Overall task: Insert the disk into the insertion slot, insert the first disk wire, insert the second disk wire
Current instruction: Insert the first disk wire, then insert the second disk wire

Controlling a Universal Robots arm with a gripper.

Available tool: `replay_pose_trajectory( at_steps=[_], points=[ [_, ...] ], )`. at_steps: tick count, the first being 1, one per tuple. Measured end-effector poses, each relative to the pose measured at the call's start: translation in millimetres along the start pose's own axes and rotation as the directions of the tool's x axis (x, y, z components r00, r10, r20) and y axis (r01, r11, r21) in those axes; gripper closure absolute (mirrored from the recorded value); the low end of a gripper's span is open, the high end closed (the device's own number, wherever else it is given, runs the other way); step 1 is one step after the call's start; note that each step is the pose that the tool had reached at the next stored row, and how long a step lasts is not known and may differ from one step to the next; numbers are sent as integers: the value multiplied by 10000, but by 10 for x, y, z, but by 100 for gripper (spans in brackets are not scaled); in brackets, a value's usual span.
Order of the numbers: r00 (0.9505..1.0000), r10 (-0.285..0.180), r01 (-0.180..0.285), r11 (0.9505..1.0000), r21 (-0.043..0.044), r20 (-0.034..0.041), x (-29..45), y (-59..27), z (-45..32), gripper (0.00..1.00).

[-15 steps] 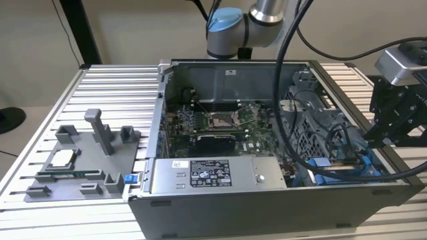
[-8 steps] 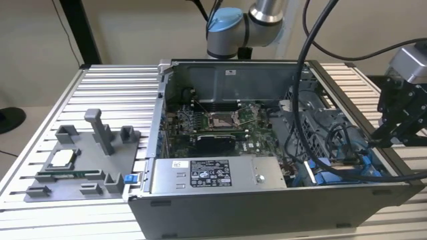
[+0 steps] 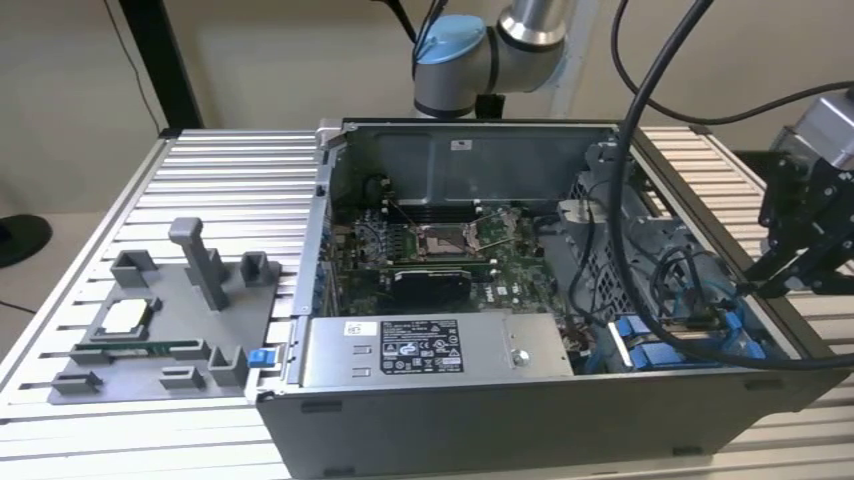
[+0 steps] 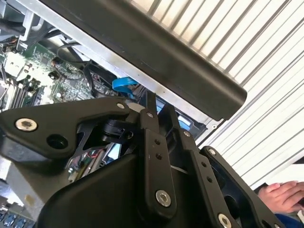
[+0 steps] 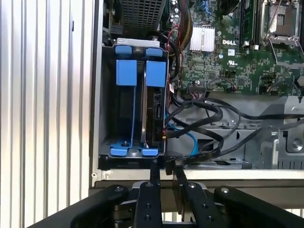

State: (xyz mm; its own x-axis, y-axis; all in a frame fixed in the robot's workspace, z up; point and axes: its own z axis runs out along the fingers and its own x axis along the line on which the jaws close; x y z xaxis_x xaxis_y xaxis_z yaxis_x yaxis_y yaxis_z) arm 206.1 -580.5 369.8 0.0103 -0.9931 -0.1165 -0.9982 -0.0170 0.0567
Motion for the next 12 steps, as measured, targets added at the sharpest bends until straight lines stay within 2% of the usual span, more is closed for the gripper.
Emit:
replay_pose_trajectory(
  at_steps=[2, 4, 5, 12],
  points=[
    [10000, 9, -9, 10000, -91, 2, 0, 0, 4, 100],
    [10000, 14, -14, 9999, -115, 1, 0, 1, 5, 100],
    [10000, 13, -13, 9999, -120, 2, 1, 0, 8, 0],
    [10000, 18, -18, 9999, -165, 2, 4, -3, 40, 0]
  ],
)
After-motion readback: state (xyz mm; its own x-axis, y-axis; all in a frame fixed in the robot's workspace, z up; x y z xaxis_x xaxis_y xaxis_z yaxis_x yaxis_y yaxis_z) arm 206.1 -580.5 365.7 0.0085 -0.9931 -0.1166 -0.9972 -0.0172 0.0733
